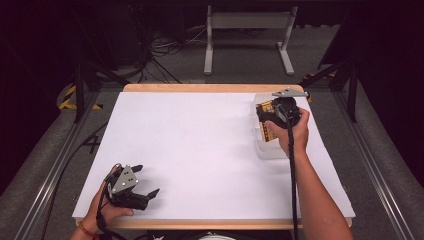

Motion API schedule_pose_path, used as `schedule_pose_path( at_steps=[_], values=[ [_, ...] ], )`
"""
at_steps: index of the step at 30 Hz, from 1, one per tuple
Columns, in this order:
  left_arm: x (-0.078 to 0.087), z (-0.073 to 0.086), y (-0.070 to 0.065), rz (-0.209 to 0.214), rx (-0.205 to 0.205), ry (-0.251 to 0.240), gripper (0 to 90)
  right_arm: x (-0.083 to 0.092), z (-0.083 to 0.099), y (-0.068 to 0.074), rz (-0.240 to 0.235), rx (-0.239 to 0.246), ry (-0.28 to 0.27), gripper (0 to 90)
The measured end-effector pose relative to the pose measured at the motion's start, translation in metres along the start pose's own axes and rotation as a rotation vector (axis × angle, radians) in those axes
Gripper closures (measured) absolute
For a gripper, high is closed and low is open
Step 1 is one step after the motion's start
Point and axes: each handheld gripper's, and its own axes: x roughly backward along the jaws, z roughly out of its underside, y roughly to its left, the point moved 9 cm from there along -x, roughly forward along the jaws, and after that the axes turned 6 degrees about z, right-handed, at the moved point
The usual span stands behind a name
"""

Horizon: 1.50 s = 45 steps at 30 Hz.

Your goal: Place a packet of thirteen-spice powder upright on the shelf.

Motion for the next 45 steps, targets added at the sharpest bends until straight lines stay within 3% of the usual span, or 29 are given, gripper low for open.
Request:
schedule_pose_path(
  at_steps=[15,17,23,45],
  values=[
    [0.000,0.000,0.000,0.001,-0.001,0.001,5.9,-0.005,0.009,-0.023,0.035,-0.061,0.003,32.6],
    [0.000,0.000,0.000,0.002,-0.001,0.000,5.9,-0.007,0.010,-0.028,0.058,-0.061,0.007,32.6],
    [-0.001,0.000,0.000,0.002,-0.002,0.001,5.9,-0.010,0.017,-0.035,0.055,-0.081,0.023,32.5],
    [0.001,0.000,0.000,-0.007,-0.006,-0.001,5.9,0.007,0.033,-0.047,0.066,-0.039,0.059,32.3]
  ],
)
